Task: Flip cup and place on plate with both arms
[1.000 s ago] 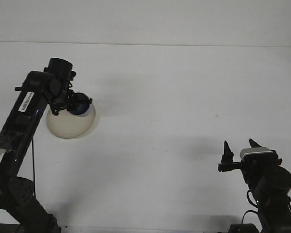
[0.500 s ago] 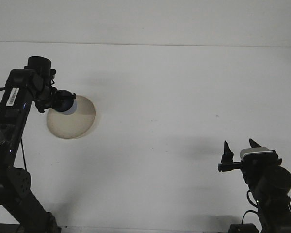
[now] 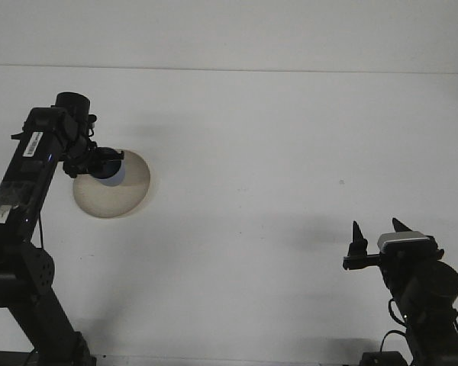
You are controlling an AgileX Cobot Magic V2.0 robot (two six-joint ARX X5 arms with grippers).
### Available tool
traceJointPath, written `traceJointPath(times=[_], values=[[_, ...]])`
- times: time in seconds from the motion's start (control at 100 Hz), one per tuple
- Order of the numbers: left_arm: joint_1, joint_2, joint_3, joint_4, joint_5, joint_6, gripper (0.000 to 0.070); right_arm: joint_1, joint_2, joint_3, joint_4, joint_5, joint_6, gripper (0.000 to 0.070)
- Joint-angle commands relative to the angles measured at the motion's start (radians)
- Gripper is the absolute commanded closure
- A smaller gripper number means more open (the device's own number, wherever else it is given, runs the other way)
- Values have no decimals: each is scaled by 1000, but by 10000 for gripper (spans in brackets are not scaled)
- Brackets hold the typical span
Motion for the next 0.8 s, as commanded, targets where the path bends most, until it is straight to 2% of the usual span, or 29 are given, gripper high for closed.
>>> traceJointPath(times=[0.0, 0.58, 0.79], values=[[5, 34, 21, 1, 4, 8, 690, 1, 4, 10, 8, 0, 14, 149], [36, 87, 21, 29, 5, 8, 685, 1, 4, 10, 8, 0, 14, 149], [36, 127, 21, 20, 31, 8, 683, 1, 3, 10, 8, 0, 14, 149]])
